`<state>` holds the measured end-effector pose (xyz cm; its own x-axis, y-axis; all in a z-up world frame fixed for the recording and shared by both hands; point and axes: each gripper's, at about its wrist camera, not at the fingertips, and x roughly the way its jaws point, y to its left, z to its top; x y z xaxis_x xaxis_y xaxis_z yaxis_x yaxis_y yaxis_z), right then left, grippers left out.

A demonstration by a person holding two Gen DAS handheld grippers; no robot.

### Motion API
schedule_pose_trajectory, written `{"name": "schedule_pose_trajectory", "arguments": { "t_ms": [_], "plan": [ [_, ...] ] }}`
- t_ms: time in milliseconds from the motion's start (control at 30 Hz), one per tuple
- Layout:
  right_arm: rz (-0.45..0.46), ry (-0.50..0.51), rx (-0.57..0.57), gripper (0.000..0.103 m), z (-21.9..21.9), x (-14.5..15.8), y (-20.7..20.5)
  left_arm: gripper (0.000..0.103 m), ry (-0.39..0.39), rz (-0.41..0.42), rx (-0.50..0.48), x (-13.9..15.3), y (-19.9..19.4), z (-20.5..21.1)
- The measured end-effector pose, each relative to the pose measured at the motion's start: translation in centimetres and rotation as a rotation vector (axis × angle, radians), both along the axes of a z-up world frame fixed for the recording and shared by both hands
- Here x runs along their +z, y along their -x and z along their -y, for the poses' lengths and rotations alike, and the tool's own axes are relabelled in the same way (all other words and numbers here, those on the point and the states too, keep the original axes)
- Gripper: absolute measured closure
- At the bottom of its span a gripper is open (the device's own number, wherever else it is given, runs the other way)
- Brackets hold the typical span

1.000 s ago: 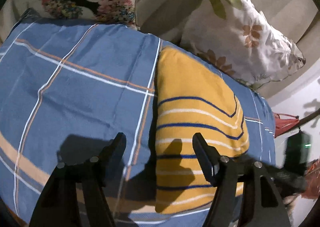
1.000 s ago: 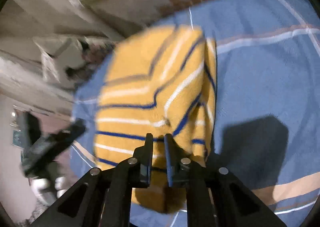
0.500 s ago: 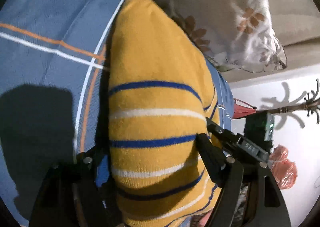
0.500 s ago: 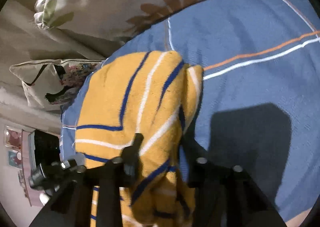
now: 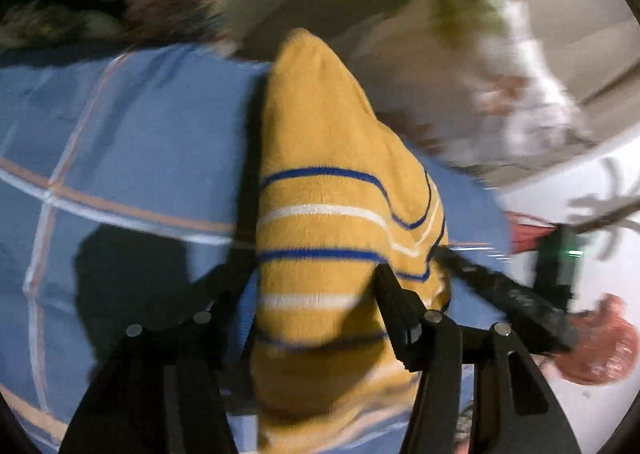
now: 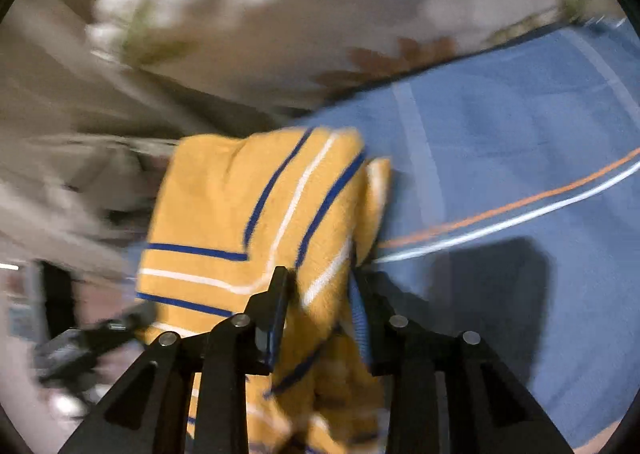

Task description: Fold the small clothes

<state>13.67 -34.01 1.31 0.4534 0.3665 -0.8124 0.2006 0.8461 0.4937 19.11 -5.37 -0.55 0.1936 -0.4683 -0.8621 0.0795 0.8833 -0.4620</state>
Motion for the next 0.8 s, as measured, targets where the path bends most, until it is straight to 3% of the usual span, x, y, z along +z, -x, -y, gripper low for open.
{"name": "schedule_pose_trajectory", "arguments": {
  "t_ms": [67, 133, 200, 267, 333, 467, 500, 567, 667, 700, 800],
  "plan": [
    [0.017, -0.011, -0.017, 0.069, 0.1, 0.5, 0.6, 0.050, 0.015, -0.005, 0.034, -0.4, 0.6, -1.4],
    [0.068, -0.007, -0.016, 0.069, 0.3, 2.8, 2.2, 0.050, 0.041, 0.013, 0.070, 0.4, 1.8, -2.7],
    [0.135, -0.057, 0.020, 0.069, -0.2, 5.2, 3.7, 0.050, 0.042, 0.050, 0.100, 1.3, 3.0, -3.3],
    [0.177, -0.180, 0.079, 0.069, -1.6, 6.6, 5.3, 0.050, 0.061, 0.068, 0.114, 1.6, 4.6, -3.5],
    [0.147, -0.263, 0.133, 0.069, -3.4, 5.8, 6.2, 0.050, 0.062, 0.066, 0.104, 0.9, 5.7, -2.7],
    [-0.004, -0.172, 0.093, 0.072, -4.1, 0.7, 7.5, 0.049, -0.026, 0.011, 0.037, -2.7, 6.2, -0.7],
    [-0.062, -0.143, 0.041, 0.077, -3.4, -1.5, 7.7, 0.048, -0.021, -0.007, 0.033, -3.5, 6.4, -0.7],
    [-0.089, -0.132, -0.016, 0.101, -2.2, -3.5, 8.2, 0.047, 0.004, -0.024, 0.021, -4.2, 6.6, -1.2],
    [-0.098, -0.230, -0.108, 0.099, -0.5, -4.2, 9.5, 0.047, 0.001, 0.037, -0.003, -2.8, 6.8, -2.0],
    [-0.084, -0.216, -0.117, 0.099, -0.5, -3.5, 9.8, 0.047, -0.016, 0.075, -0.013, -2.0, 7.0, -2.3],
    [-0.050, -0.092, -0.137, 0.083, -1.1, -0.8, 10.4, 0.047, -0.076, 0.206, -0.024, 1.0, 7.5, -3.2]
  ]
}}
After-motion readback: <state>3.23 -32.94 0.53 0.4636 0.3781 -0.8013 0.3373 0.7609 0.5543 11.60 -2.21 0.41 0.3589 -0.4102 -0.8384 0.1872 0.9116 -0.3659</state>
